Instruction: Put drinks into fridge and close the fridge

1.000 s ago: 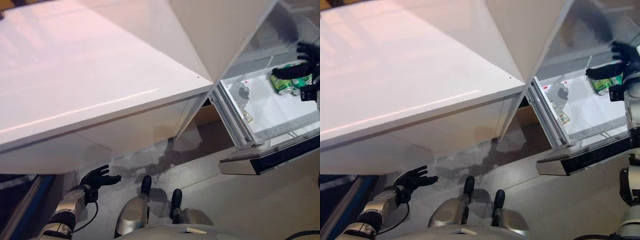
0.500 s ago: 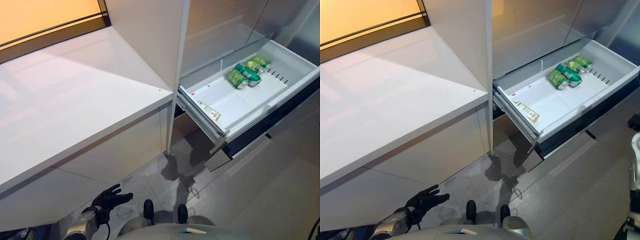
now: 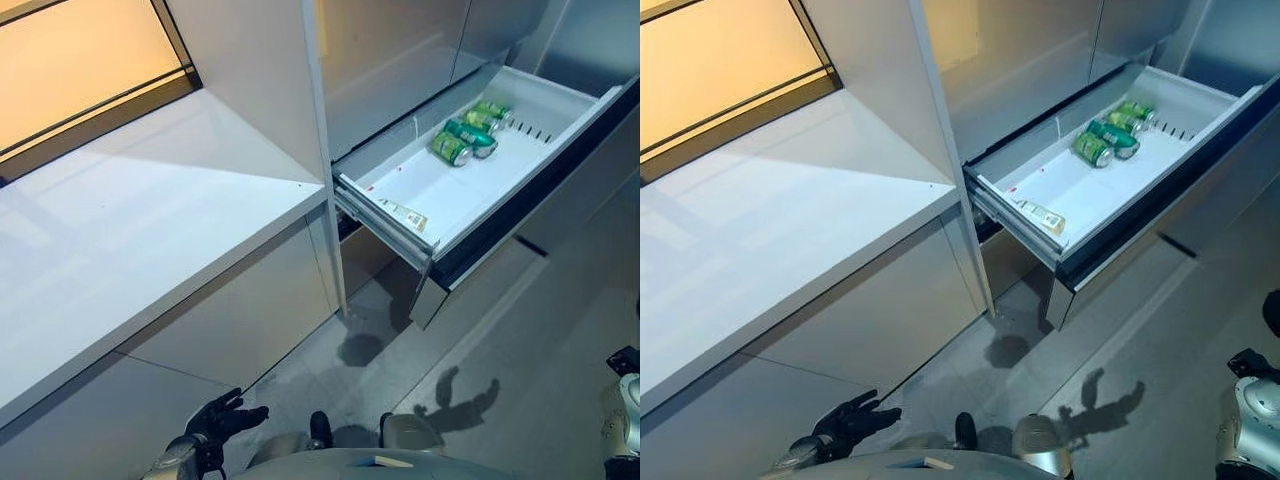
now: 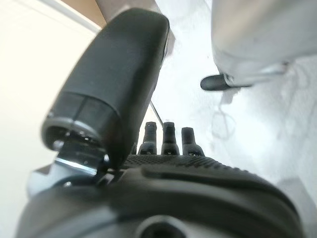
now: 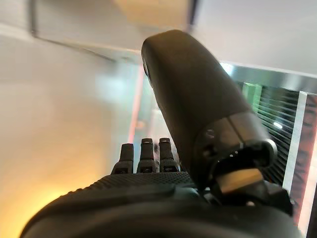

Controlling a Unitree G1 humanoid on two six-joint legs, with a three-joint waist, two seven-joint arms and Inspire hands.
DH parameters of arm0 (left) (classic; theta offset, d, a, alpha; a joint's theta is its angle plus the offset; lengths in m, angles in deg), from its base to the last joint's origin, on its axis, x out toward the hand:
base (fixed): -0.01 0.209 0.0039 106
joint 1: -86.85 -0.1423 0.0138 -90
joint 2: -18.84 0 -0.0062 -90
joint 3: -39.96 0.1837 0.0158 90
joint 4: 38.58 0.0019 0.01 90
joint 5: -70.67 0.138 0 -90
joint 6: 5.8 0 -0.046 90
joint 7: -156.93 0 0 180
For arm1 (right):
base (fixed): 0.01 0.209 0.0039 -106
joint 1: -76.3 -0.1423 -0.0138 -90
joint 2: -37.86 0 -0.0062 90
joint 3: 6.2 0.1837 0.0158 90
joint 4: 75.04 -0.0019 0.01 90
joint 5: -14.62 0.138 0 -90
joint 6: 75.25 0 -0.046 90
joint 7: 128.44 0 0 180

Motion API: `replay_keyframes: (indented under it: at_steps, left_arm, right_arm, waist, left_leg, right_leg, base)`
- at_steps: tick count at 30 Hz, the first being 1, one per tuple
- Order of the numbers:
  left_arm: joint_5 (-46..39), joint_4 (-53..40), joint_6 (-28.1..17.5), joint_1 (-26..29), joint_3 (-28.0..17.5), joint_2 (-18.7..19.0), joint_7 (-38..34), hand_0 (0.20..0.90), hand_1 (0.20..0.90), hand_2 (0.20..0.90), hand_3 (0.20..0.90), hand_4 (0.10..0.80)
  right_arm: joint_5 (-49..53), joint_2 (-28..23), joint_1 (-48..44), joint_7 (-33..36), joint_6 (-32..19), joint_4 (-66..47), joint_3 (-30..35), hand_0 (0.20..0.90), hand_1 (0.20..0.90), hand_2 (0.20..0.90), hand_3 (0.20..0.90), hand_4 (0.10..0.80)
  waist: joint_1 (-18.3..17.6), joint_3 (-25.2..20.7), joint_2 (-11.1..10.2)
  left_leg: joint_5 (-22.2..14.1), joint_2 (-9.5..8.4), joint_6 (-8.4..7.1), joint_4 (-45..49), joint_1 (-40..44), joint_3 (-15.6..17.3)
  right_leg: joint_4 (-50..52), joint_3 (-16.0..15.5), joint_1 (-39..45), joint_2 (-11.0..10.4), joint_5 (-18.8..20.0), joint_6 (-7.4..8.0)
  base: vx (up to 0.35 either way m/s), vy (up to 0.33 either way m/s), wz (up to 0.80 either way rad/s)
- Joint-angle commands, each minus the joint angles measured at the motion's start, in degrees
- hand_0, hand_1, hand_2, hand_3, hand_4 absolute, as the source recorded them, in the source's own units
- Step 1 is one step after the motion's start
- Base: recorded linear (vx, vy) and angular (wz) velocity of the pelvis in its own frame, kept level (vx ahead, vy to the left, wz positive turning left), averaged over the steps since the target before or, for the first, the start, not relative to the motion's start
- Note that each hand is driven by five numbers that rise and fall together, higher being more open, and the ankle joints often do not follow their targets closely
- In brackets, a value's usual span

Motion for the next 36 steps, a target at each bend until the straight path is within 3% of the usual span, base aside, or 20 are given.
replay_keyframes:
  at_steps: [1,8,18,25,36]
  left_arm:
    - [-3.19,-1.33,-1.86,3.33,0.87,4.47,-3.04,0.9,0.9,0.9,0.9,0.8]
    - [-6.33,-2.1,-1.81,8.78,3.57,5.85,-6.97,0.9,0.9,0.9,0.9,0.8]
    - [-6.54,-0.25,-1.26,14.19,7.37,4.86,-9.05,0.9,0.9,0.9,0.9,0.8]
    - [-6.74,-0.91,-0.25,17.7,9.45,4.8,-12.09,0.9,0.9,0.9,0.9,0.8]
    - [-5.67,0.94,2.33,21.16,11.0,4.28,-14.2,0.9,0.9,0.9,0.9,0.8]
  right_arm:
    - [-0.07,-7.09,-6.6,-4.21,-1.78,-4.6,-3.19,0.9,0.9,0.9,0.9,0.8]
    - [-0.64,-10.73,-16.21,-8.83,0.78,-5.5,-13.38,0.9,0.9,0.9,0.9,0.8]
    - [-6.58,-12.24,-32.45,-16.57,2.86,-5.53,-27.08,0.9,0.9,0.9,0.9,0.8]
    - [-9.13,-10.15,-42.2,-17.9,4.07,-6.21,-35.49,0.9,0.9,0.9,0.9,0.8]
    - [-7.02,-5.16,-55.72,-18.6,4.82,0.71,-45.34,0.9,0.9,0.9,0.9,0.8]
  waist:
    - [1.59,2.78,-1.26]
    - [2.35,7.96,-0.83]
    - [4.12,10.87,-0.44]
    - [5.63,12.71,-1.03]
    - [9.19,12.15,-2.23]
  left_leg:
    - [-10.72,-0.62,2.19,12.49,-4.58,-1.22]
    - [-9.56,-1.02,1.92,16.68,-11.54,-1.52]
    - [-9.67,-1.81,1.03,20.55,-15.03,-1.62]
    - [-10.53,-2.23,1.2,24.27,-17.89,-1.89]
    - [-15.8,-2.77,2.27,33.66,-19.3,-2.16]
  right_leg:
    - [5.14,-0.76,-4.75,1.71,0.7,-2.84]
    - [10.19,-1.17,-11.72,2.15,0.46,-4.25]
    - [14.26,-1.8,-15.09,1.46,-0.02,-4.46]
    - [17.35,-1.96,-17.59,1.23,-0.37,-4.27]
    - [23.67,-2.64,-17.3,-0.73,-3.55,-4.61]
  base:
    - [-0.15,0.017,-0.02]
    - [-0.123,0.002,0.01]
    - [0.0,-0.003,0.02]
    - [-0.013,-0.005,0.0]
    - [0.029,-0.013,0.11]
